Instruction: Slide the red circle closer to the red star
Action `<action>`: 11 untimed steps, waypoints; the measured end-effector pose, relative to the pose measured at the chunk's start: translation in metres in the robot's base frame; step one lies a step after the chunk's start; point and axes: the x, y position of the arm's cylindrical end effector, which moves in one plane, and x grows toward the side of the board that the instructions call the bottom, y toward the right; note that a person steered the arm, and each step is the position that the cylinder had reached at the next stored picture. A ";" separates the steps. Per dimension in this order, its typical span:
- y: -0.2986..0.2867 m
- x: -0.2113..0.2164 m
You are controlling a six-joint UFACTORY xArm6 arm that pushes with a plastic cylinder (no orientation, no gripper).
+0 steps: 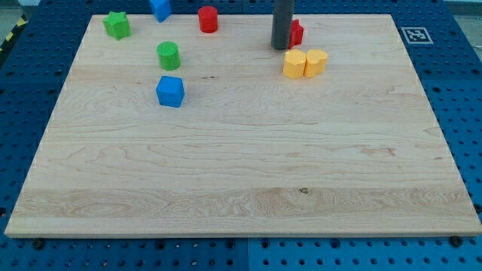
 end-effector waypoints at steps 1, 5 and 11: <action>-0.024 0.000; -0.146 -0.025; -0.197 -0.067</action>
